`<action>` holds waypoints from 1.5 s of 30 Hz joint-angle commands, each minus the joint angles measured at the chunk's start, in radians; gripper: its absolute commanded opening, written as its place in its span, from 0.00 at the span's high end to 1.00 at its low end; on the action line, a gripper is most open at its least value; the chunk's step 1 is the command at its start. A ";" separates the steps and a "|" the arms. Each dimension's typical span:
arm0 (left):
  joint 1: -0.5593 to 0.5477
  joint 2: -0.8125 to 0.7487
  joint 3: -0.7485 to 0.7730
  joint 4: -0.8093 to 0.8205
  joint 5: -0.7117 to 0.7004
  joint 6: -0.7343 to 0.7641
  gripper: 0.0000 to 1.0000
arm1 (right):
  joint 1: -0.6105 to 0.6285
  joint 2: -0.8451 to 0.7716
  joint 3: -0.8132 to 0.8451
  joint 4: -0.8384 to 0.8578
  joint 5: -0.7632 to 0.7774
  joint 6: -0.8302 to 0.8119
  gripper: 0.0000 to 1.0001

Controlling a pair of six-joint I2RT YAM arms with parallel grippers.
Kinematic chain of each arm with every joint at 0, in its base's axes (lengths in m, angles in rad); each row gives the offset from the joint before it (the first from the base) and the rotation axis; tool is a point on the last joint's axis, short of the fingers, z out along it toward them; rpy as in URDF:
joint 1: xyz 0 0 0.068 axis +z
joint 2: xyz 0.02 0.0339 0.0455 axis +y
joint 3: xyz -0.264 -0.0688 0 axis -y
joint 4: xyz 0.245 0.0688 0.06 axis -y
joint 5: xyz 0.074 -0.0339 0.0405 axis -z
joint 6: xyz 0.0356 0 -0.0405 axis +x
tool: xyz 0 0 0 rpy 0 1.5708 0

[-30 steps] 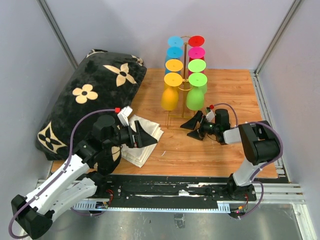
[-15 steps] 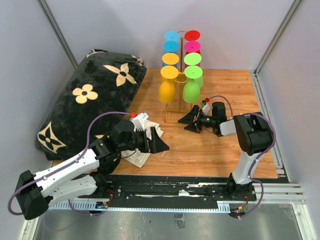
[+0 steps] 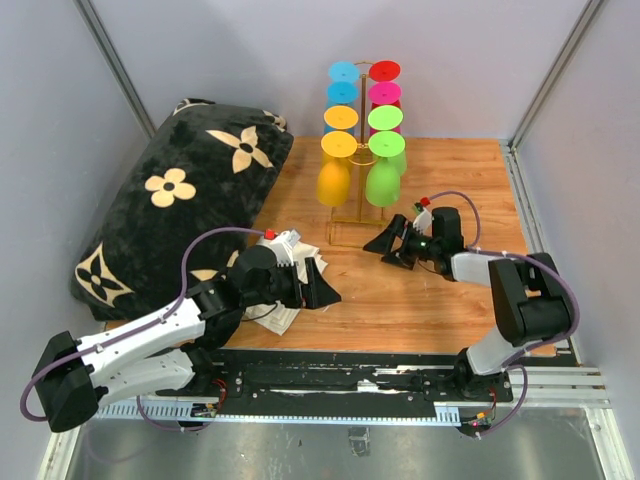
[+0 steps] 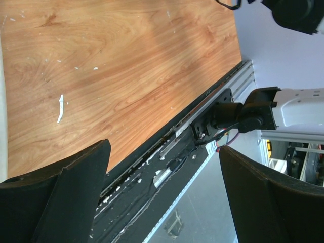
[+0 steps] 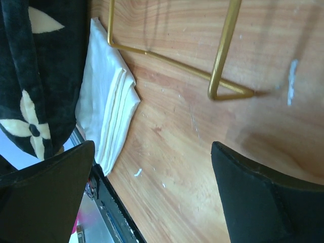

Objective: Take the wine glass off the wine glass rack
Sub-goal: Adjust the wine rack at the center of the board, then pick up the wine glass from the wine rack.

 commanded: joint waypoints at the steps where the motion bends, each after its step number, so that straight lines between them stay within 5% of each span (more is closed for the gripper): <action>1: -0.009 0.004 -0.026 0.054 0.002 0.008 0.07 | -0.036 -0.122 -0.071 -0.131 0.105 -0.056 0.02; 9: -0.046 0.162 0.009 0.060 -0.111 0.035 0.08 | -0.103 -0.498 -0.134 -0.496 0.341 -0.085 0.02; 18: -0.072 0.426 0.130 -0.002 -0.307 0.120 0.08 | -0.118 -0.954 0.088 -0.852 0.717 -0.193 0.01; 30: -0.072 0.418 0.142 0.021 -0.240 0.117 0.03 | -0.121 -0.644 0.690 -0.943 0.395 -0.203 0.03; 37: -0.072 0.337 0.137 0.013 -0.215 0.086 0.00 | -0.121 -0.521 0.728 -0.813 0.247 -0.017 0.22; 45: -0.071 0.253 0.137 -0.013 -0.233 0.067 0.00 | -0.119 -0.447 0.750 -0.727 0.177 0.072 0.27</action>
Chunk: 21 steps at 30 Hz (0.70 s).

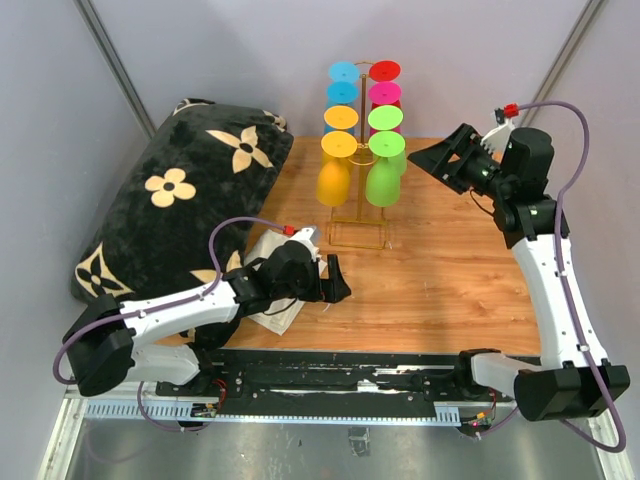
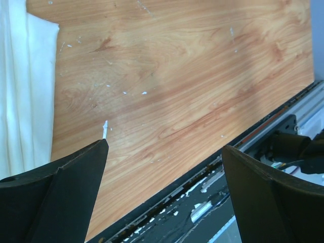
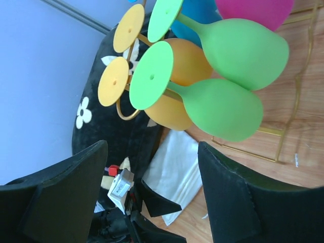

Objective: Take the wine glass off the wine glass rack
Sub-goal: Pick up the wine glass from the wine rack.

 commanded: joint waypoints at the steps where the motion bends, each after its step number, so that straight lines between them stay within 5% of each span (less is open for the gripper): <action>1: -0.008 -0.044 0.022 0.005 -0.005 -0.020 0.00 | -0.014 0.029 0.036 0.078 -0.069 0.076 0.28; 6: -0.007 -0.067 0.031 0.021 -0.005 -0.033 0.00 | -0.014 0.090 0.052 0.098 -0.058 0.113 0.30; 12: -0.006 -0.094 0.043 -0.007 -0.014 -0.039 0.00 | -0.014 0.201 0.143 0.094 -0.061 0.111 0.48; 21: -0.008 -0.162 -0.006 0.000 -0.052 -0.091 0.00 | -0.012 0.274 0.153 0.134 -0.146 0.137 0.63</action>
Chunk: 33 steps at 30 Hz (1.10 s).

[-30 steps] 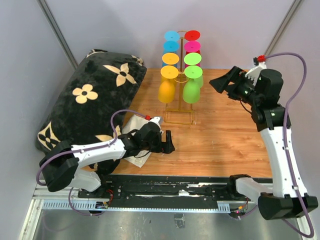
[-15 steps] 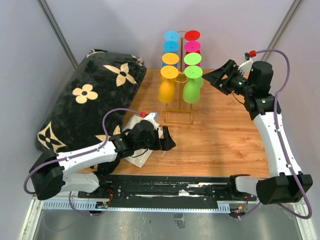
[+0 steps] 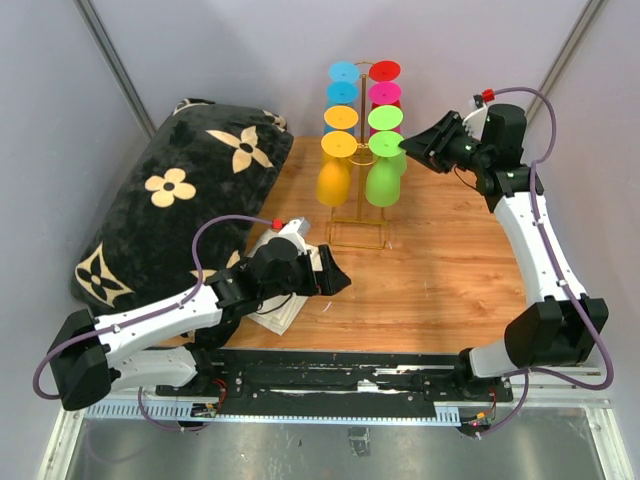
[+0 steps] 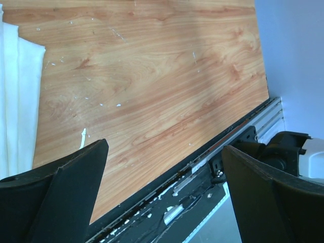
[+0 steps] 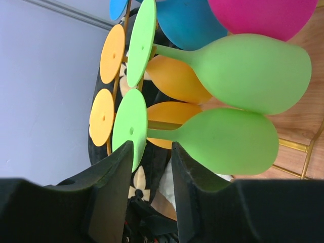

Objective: Take the wine glass off the wine glass rack
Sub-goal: Pick up the wine glass from the wine rack.

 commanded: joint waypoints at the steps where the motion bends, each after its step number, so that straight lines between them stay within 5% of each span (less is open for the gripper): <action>1: -0.006 -0.038 -0.024 0.007 -0.042 -0.039 0.00 | -0.012 0.011 0.029 0.047 -0.064 0.015 0.64; 23: -0.006 -0.030 -0.034 -0.003 -0.046 -0.057 0.00 | -0.014 -0.027 -0.007 0.119 -0.023 0.153 0.99; 33: -0.008 -0.005 -0.028 -0.008 -0.037 -0.061 0.00 | -0.013 -0.052 -0.016 0.132 -0.014 0.204 0.99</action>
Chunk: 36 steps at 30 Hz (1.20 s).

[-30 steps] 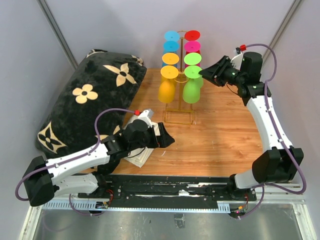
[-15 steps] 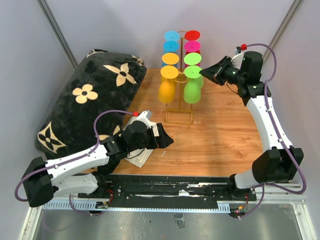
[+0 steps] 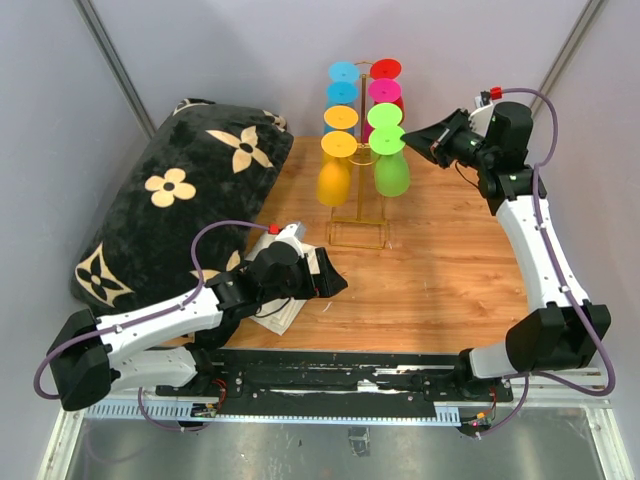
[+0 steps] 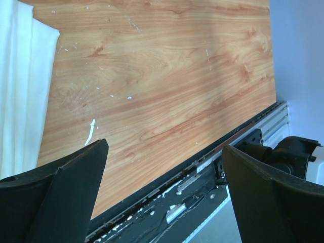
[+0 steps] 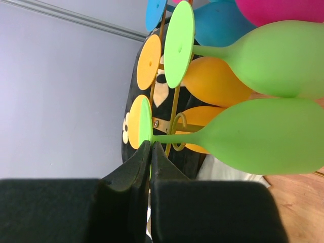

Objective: Take the wine glass off the wine glass rack
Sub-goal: Pick up the wine glass from the wine rack.

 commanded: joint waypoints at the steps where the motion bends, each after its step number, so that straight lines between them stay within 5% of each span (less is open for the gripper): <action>1: -0.007 0.011 0.010 0.000 -0.009 -0.008 0.00 | -0.014 -0.038 -0.008 0.038 0.019 0.029 0.99; 36: -0.006 -0.070 0.011 -0.031 -0.028 -0.021 0.00 | -0.027 -0.086 -0.004 -0.038 0.165 -0.078 0.99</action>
